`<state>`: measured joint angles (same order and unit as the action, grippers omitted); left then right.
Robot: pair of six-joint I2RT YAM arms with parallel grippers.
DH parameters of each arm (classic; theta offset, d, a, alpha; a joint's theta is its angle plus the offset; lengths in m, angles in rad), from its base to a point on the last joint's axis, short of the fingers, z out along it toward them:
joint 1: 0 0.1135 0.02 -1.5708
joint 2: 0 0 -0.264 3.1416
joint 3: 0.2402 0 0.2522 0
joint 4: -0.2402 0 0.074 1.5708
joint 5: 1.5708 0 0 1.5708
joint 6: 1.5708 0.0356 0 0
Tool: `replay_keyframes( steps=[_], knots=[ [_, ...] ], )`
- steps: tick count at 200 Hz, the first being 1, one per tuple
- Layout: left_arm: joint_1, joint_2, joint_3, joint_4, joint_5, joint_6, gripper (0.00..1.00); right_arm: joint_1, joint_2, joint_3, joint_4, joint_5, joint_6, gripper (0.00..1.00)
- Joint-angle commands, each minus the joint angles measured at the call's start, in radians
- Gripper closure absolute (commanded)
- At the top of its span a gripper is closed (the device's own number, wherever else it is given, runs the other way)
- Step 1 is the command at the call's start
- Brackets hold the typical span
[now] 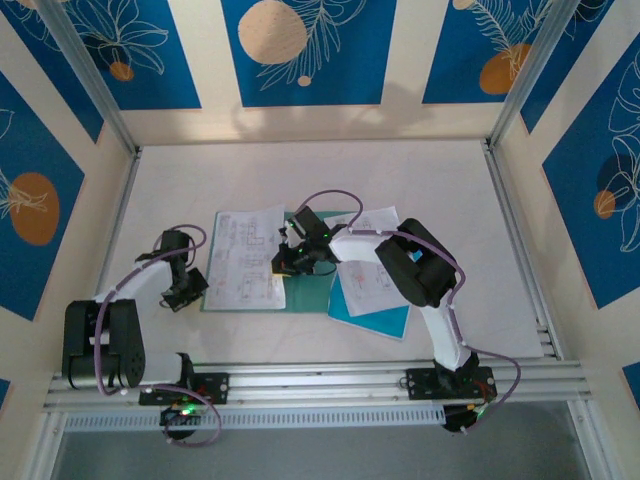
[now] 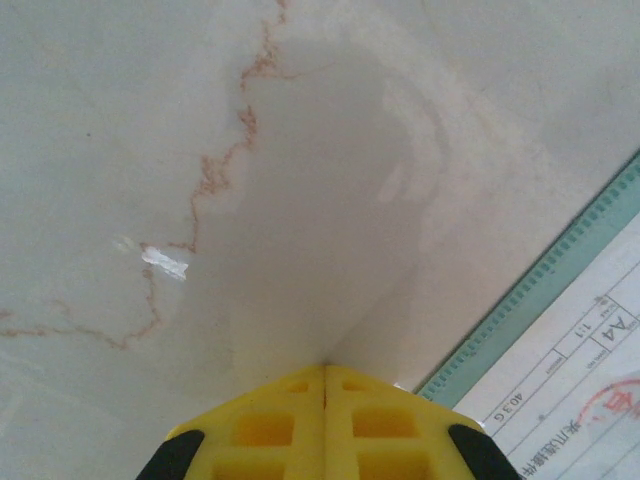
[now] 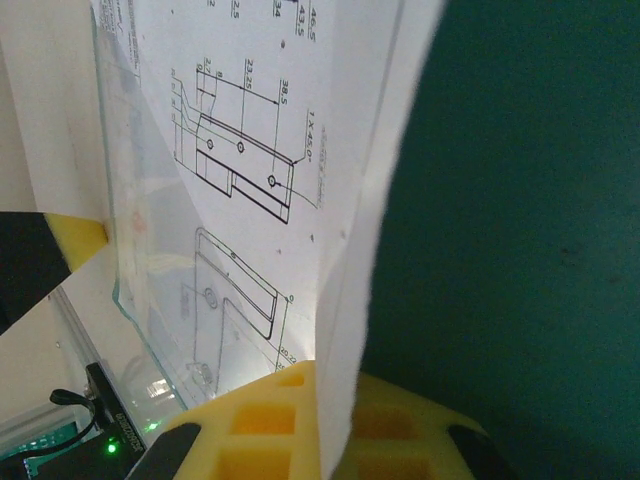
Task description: Put the files into the folder
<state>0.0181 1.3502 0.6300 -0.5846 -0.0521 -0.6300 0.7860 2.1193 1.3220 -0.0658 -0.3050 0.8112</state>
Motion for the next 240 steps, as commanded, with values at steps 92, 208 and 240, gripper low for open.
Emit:
replay_keyframes(
  steps=[92,208,240],
  knots=[
    [-0.003,0.025,-0.043,0.054,0.121,-0.013,1.00,0.039,-0.025,-0.017,-0.016,0.038,0.029,1.00],
    [-0.101,-0.195,0.105,-0.144,0.059,0.020,0.94,0.030,-0.296,-0.103,-0.270,0.268,0.113,0.33],
    [-0.271,-0.160,0.097,-0.073,0.104,-0.025,0.94,0.038,-0.284,-0.163,-0.307,0.265,0.187,0.46]
  ],
)
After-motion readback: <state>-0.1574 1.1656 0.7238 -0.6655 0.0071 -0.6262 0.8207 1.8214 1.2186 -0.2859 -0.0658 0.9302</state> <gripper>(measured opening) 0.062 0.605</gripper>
